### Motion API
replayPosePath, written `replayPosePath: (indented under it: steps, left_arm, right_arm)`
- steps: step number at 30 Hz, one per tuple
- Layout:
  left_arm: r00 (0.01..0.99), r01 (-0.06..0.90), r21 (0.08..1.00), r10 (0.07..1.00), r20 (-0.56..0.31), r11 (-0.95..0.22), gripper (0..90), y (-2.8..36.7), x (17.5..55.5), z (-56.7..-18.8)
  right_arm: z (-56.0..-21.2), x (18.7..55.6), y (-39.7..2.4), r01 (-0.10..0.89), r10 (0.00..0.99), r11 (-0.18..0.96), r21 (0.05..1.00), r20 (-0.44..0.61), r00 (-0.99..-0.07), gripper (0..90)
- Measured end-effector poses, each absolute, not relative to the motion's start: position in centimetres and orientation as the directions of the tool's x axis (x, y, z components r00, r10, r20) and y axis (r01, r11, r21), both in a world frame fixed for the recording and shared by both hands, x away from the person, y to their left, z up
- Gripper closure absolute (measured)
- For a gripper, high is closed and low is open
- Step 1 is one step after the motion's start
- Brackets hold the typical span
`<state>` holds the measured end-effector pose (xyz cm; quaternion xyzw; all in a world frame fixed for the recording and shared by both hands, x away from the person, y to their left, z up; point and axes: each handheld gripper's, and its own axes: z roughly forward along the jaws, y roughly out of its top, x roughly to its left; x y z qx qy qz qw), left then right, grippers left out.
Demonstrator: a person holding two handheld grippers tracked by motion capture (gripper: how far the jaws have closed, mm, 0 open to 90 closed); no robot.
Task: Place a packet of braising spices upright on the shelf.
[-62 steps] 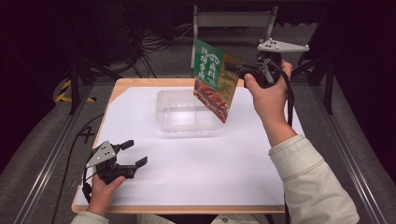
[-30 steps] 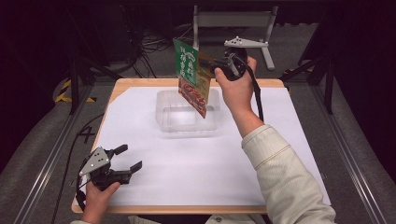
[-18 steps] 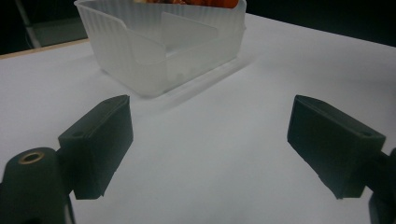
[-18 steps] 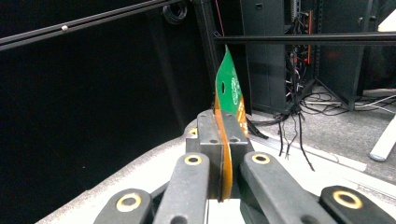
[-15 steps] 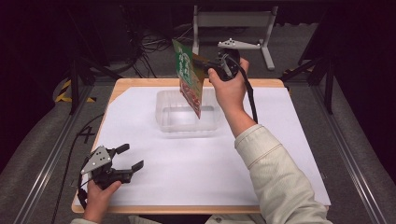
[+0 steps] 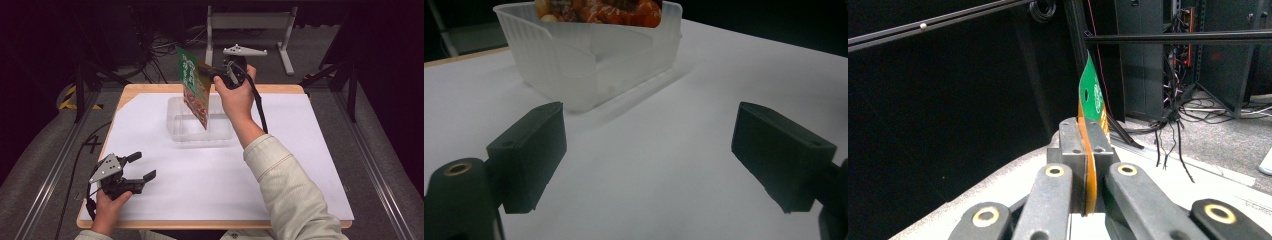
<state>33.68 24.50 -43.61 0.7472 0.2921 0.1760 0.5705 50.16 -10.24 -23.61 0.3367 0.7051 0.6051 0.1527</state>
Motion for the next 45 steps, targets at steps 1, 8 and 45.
replayPosePath:
  steps: [1, 8, 45]
  left_arm:
    - [0.768, 0.236, 0.955, 0.637, -0.070, -0.179, 14.9, 24.5, 33.7, -43.6]
    - [0.770, 0.236, 0.955, 0.634, -0.072, -0.178, 15.0, 24.4, 33.8, -43.6]
    - [0.769, 0.240, 0.955, 0.634, -0.077, -0.175, 15.0, 24.6, 33.6, -43.6]
  right_arm:
    - [-23.7, 50.2, -10.2, 0.289, 0.660, 0.041, 0.957, 0.191, -0.727, 90.0]
    - [-24.3, 50.4, -9.8, 0.289, 0.664, 0.051, 0.956, 0.184, -0.725, 90.0]
    - [-26.6, 51.7, -9.0, 0.289, 0.687, 0.120, 0.950, 0.131, -0.715, 90.0]
